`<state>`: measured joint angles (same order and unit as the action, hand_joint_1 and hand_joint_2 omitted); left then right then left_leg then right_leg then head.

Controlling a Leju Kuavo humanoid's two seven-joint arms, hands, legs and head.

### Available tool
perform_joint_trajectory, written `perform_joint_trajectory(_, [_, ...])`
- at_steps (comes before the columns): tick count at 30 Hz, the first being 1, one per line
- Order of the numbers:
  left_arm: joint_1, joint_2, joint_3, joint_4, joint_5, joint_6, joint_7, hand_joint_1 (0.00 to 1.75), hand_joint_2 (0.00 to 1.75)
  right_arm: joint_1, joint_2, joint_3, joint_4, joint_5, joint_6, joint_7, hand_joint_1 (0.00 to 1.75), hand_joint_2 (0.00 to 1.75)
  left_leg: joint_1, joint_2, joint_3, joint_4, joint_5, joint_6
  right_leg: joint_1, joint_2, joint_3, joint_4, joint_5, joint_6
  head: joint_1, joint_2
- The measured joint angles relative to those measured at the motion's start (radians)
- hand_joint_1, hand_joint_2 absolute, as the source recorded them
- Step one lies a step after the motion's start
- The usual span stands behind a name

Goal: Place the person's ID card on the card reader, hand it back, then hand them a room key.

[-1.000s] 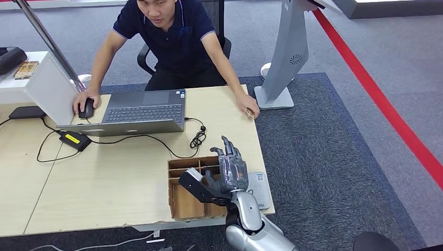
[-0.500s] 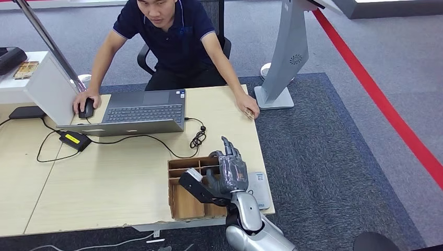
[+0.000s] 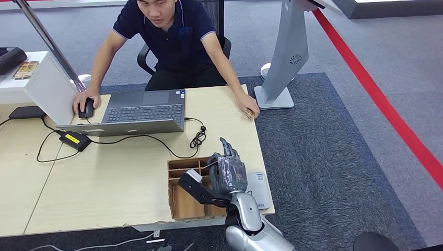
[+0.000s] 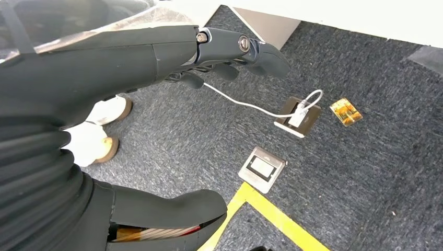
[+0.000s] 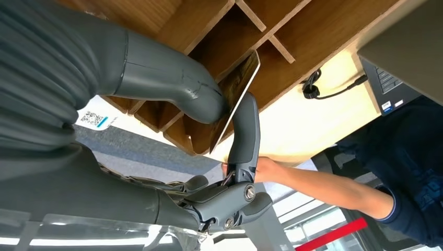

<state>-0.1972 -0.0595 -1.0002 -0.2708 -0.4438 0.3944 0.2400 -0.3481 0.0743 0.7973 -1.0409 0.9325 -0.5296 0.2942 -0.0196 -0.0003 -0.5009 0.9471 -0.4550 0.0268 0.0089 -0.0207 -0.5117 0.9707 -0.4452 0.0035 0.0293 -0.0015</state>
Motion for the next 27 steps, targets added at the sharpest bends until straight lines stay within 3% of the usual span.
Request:
perform_joint_trajectory(16, [0.006, 0.0, 0.023, 0.0, -0.014, 0.008, -0.003, 0.0, 1.75, 0.01, -0.006, -0.006, -0.007, -0.002, -0.03, 0.008, 1.75, 1.75, 0.0, 0.0, 0.0, 0.0, 0.0, 0.0, 0.0, 0.0, 0.0, 0.0, 0.0, 0.0, 0.0, 0.0])
perform_joint_trajectory(27, [0.031, 0.005, 0.051, 0.0, -0.003, 0.037, -0.007, 0.0, 1.75, 0.096, -0.06, -0.085, -0.209, 0.094, -0.051, 0.07, 1.75, 1.75, 0.0, 0.0, 0.0, 0.0, 0.0, 0.0, 0.0, 0.0, 0.0, 0.0, 0.0, 0.0, 0.0, 0.0])
